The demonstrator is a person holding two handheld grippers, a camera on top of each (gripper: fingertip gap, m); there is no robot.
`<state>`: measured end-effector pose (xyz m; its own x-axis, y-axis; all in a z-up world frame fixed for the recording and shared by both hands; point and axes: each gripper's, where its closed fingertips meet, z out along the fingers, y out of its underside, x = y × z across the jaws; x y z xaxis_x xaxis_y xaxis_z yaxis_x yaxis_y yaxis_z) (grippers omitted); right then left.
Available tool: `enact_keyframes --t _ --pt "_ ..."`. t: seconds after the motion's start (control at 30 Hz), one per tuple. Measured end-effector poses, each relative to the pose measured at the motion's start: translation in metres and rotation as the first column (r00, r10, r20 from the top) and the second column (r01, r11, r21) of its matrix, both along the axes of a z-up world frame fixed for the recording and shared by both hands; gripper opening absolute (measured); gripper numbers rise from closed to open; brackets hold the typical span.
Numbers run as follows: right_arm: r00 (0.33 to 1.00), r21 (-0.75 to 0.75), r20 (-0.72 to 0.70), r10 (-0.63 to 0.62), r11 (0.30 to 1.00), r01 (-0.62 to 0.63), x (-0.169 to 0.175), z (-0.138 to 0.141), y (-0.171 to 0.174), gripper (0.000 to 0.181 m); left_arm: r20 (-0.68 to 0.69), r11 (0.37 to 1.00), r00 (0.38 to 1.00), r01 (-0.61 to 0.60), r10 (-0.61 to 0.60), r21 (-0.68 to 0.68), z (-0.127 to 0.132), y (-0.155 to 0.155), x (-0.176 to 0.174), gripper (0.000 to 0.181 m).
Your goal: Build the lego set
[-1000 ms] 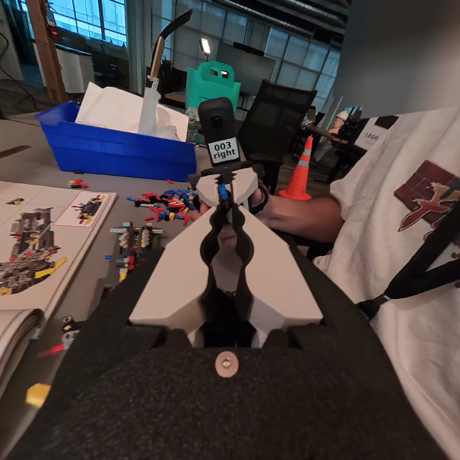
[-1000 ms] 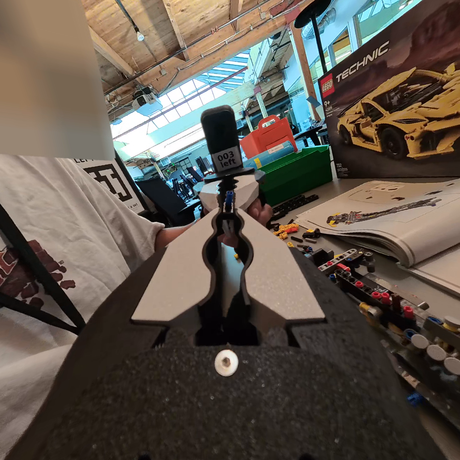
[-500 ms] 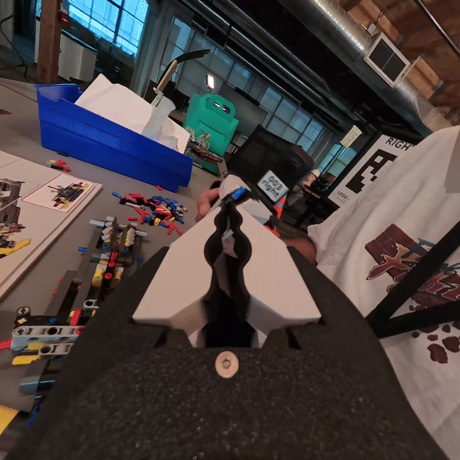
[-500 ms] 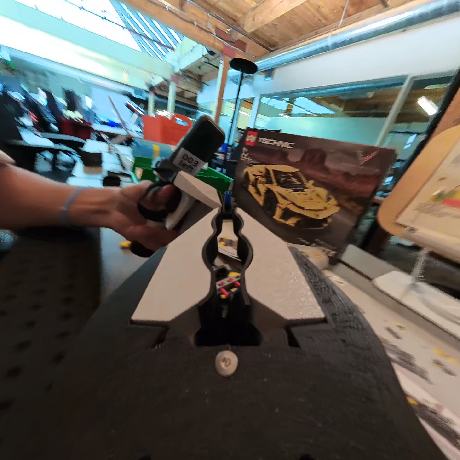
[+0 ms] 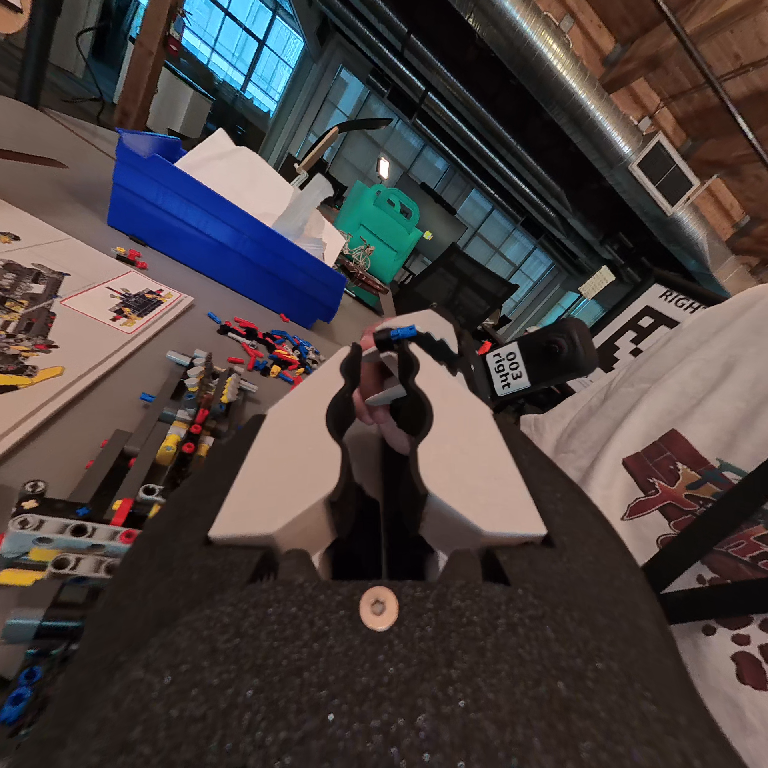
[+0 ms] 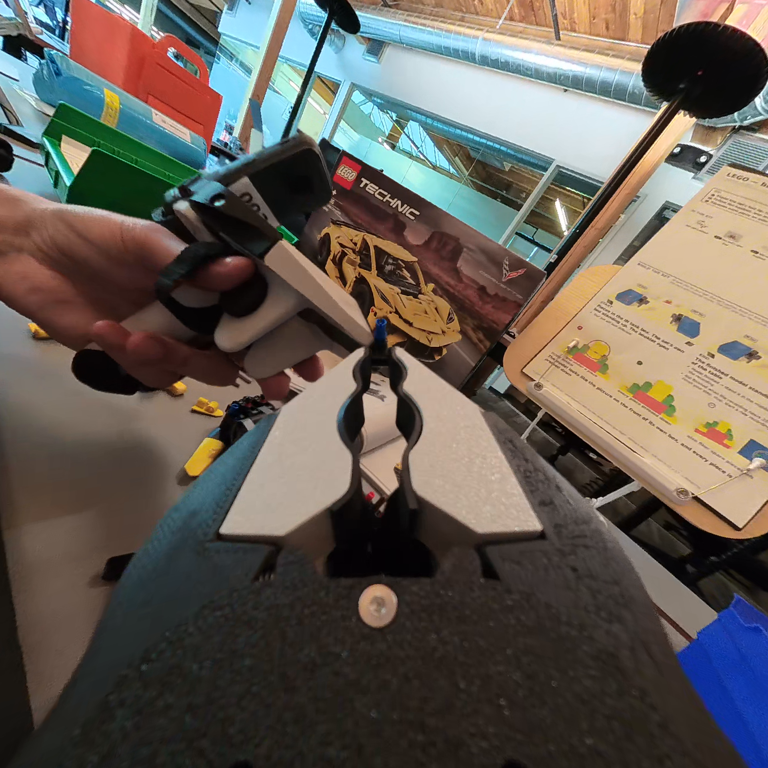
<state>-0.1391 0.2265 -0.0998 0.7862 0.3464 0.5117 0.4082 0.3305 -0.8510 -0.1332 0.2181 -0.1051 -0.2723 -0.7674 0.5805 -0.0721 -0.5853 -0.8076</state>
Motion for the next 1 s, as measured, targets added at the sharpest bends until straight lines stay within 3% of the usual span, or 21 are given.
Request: enact_keyframes --t 0.23,0.43,0.5,0.53,0.6,0.7,0.87,0.93,1.0 --pt "0.991 -0.022 -0.123 0.048 0.998 -0.051 -0.002 0.004 -0.002 0.006 0.057 0.998 0.998 0.032 -0.028 -0.062 0.008 -0.005 0.000 0.007" --pt "0.982 -0.034 -0.182 0.046 0.998 -0.053 -0.005 0.006 -0.005 0.007 0.069 0.999 0.997 0.038 -0.038 0.011 0.009 -0.008 -0.004 0.005" --pt "0.973 -0.077 -0.210 0.099 0.990 -0.117 -0.009 0.003 -0.009 0.015 0.054 0.998 0.997 0.050 -0.052 0.043 0.007 -0.010 -0.005 0.006" --pt "0.959 -0.113 -0.234 0.162 0.975 -0.192 -0.014 0.001 -0.013 0.027 0.050 0.997 0.997 0.052 -0.055 0.063 0.006 -0.010 -0.006 0.006" --pt "0.911 -0.176 -0.327 0.251 0.931 -0.320 -0.020 0.001 -0.021 0.039 0.039 0.991 0.997 0.060 -0.065 0.118 0.005 -0.012 -0.007 0.006" --pt "0.807 -0.201 -0.469 0.359 0.847 -0.493 -0.020 0.009 -0.033 0.040 0.014 0.966 0.997 0.069 -0.075 0.247 0.003 -0.018 -0.011 0.006" --pt "0.599 -0.282 -0.678 0.426 0.601 -0.748 -0.018 0.006 -0.046 0.043 -0.040 0.874 0.990 0.140 -0.137 0.466 -0.006 -0.038 -0.018 0.006" --pt "0.548 -0.304 -0.705 0.451 0.507 -0.807 -0.026 0.004 -0.055 0.041 -0.023 0.862 0.986 0.155 -0.164 0.482 -0.003 -0.045 -0.020 0.006" --pt "0.544 -0.301 -0.713 0.442 0.507 -0.808 -0.025 0.003 -0.054 0.034 -0.006 0.862 0.985 0.155 -0.174 0.482 -0.001 -0.048 -0.020 0.006"
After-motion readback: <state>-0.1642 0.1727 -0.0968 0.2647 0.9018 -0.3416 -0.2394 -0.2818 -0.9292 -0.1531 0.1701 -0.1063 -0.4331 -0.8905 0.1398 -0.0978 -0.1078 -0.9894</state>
